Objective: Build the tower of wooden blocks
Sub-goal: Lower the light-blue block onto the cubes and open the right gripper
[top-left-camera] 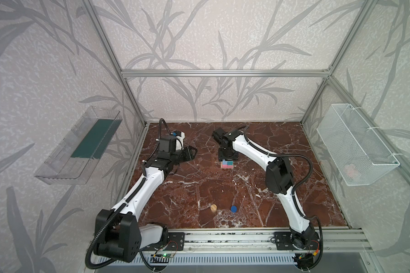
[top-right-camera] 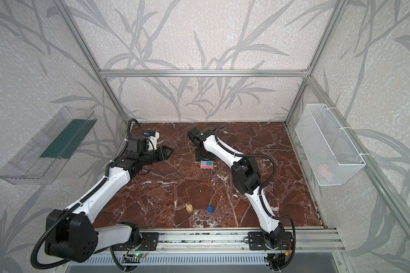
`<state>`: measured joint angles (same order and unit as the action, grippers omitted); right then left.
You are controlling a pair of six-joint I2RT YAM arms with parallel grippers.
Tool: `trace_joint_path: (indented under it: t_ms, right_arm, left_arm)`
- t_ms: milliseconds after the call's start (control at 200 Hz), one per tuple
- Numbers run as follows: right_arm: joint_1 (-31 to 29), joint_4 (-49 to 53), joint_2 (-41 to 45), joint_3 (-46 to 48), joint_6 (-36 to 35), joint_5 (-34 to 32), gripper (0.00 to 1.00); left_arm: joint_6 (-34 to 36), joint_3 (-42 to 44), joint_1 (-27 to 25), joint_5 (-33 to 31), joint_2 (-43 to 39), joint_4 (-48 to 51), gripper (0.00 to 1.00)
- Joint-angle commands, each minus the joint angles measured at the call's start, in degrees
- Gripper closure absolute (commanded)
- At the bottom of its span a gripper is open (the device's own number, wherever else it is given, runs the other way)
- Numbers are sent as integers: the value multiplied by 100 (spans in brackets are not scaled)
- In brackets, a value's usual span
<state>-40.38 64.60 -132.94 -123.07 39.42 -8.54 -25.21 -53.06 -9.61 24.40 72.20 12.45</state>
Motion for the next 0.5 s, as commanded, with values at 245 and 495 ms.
trace_joint_path:
  t_ms: [245,495]
  right_arm:
    - [11,196,40,-183,83,-78,19]
    - [-24,152,228,-57,103,-202,3]
  left_arm:
    - [35,64,55,103,-10,30,55]
    - [34,77,64,109,-40,48,55]
